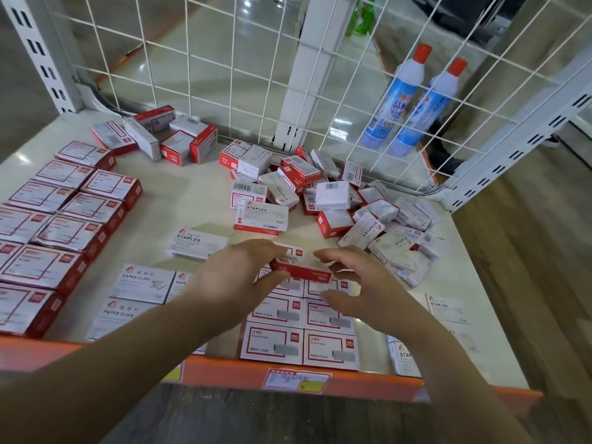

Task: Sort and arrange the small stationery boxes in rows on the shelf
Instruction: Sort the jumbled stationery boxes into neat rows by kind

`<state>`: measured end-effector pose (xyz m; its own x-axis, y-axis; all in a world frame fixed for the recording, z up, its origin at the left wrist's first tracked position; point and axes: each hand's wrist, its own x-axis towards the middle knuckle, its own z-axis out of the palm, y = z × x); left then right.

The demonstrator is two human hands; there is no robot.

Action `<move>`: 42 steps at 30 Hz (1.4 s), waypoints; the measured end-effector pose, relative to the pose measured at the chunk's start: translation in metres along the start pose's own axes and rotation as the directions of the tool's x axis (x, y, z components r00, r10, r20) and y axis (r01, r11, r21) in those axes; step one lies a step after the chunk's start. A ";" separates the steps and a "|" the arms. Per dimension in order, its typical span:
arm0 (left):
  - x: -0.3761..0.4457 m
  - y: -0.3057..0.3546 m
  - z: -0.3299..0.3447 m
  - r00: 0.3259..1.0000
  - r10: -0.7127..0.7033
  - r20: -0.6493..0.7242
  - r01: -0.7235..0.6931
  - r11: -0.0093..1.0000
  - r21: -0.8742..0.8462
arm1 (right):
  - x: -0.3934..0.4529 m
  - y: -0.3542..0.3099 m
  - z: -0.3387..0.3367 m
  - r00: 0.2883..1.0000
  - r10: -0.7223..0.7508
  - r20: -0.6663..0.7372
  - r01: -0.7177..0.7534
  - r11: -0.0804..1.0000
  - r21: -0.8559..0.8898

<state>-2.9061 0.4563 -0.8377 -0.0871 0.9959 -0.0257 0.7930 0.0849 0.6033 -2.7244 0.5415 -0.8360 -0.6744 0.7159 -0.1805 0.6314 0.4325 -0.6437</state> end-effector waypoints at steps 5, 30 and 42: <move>0.003 -0.002 -0.001 0.982 -0.177 -0.062 0.156 0.954 -0.255 | -0.005 0.000 0.009 0.999 -0.001 -0.045 0.004 0.998 0.068; 0.004 -0.003 0.008 0.951 -0.303 0.054 0.302 0.885 -0.353 | -0.006 -0.012 0.010 0.960 0.056 -0.274 -0.044 0.998 0.051; 0.003 -0.001 0.004 0.950 -0.299 0.090 0.311 0.888 -0.338 | -0.004 -0.011 0.005 0.992 0.057 -0.113 -0.058 0.998 -0.007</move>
<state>-2.9048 0.4591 -0.8419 -0.2653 0.9236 -0.2767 0.4729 0.3747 0.7975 -2.7308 0.5313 -0.8319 -0.5898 0.7968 -0.1311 0.6719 0.3942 -0.6270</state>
